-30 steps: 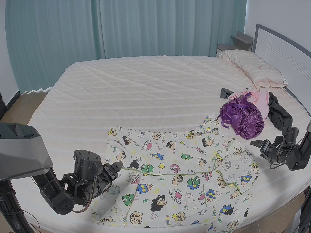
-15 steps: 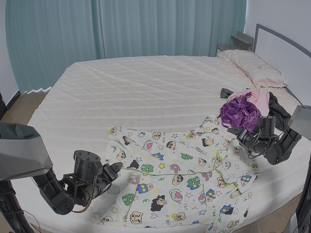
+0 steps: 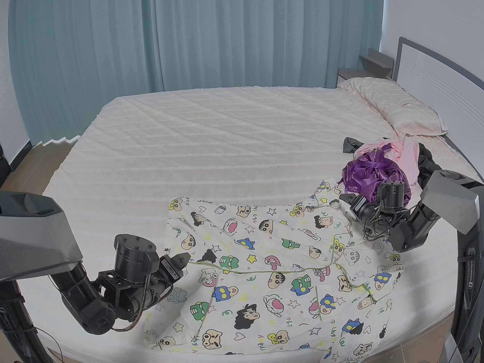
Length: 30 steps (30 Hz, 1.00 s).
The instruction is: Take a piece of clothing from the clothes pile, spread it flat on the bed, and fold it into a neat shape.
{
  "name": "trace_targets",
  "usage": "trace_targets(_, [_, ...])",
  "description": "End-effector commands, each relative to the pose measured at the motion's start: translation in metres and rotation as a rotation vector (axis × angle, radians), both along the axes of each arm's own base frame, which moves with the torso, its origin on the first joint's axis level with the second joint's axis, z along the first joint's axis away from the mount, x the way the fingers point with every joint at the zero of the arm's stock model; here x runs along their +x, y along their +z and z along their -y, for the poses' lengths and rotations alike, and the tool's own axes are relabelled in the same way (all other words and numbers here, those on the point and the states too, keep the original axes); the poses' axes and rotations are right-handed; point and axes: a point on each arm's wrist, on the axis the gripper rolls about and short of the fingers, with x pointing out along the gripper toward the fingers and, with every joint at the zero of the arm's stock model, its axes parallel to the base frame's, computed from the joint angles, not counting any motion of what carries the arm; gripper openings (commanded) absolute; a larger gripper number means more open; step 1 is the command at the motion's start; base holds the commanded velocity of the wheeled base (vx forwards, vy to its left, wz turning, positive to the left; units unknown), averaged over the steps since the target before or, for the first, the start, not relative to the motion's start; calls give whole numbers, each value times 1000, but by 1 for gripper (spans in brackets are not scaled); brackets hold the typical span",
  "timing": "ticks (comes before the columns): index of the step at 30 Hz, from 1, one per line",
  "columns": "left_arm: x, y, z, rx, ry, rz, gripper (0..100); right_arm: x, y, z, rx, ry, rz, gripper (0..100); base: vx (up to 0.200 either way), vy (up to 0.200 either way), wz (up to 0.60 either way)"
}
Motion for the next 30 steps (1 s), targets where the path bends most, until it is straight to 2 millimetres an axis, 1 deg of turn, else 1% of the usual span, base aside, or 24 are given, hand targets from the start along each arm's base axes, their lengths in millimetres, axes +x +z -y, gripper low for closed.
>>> trace_targets(1, [0,-1,0,0,2,-1,100,6,-22,-4,-6,-7,-27,100,0,0,0])
trace_targets(3, [1,-1,-1,1,4,-3,100,6,-17,-3,-2,-9,-15,100,0,0,0])
trace_targets(5, [1,-2,-1,3,5,-5,100,4,0,0,-1,-29,34,100,0,0,0])
trace_targets(7, [1,-1,-2,0,4,-5,100,-3,13,2,-3,-43,53,100,0,0,0])
trace_targets(9, [-2,-1,-3,1,-2,-10,100,-17,27,5,-7,-50,58,100,0,0,0])
trace_targets(10, [-4,-1,-4,3,-4,-13,100,-23,31,5,-7,-48,56,100,0,0,0])
trace_targets(11, [-6,2,-5,1,-6,-8,100,-34,37,7,-8,-50,47,100,0,0,0])
trace_targets(12, [-8,4,-5,-2,-9,-4,100,-38,38,7,-8,-48,44,100,0,0,0])
trace_targets(13, [-12,10,-5,-19,-24,8,100,-54,45,8,-11,-48,29,100,0,0,0])
trace_targets(14, [-12,10,-5,-20,-27,8,100,-56,45,8,-11,-48,29,100,0,0,0])
trace_targets(15, [-20,12,-6,-41,-67,-9,100,-76,48,10,-13,-50,6,100,0,0,0])
trace_targets(17, [-31,10,-5,-55,-118,-42,100,-99,45,12,-18,-56,-26,100,0,0,0])
trace_targets(19, [-36,7,-3,-87,-126,-72,100,-119,39,13,-30,-70,-52,100,0,0,0])
trace_targets(24, [-42,6,3,-163,-159,-116,100,-156,27,17,-46,-113,-54,100,0,0,0])
trace_targets(26, [-48,2,4,-163,-167,-146,100,-169,26,18,-26,-115,-42,100,0,0,0])
trace_targets(30, [-55,-1,8,-201,-205,-192,100,-179,25,17,-14,-113,-28,100,0,0,0])
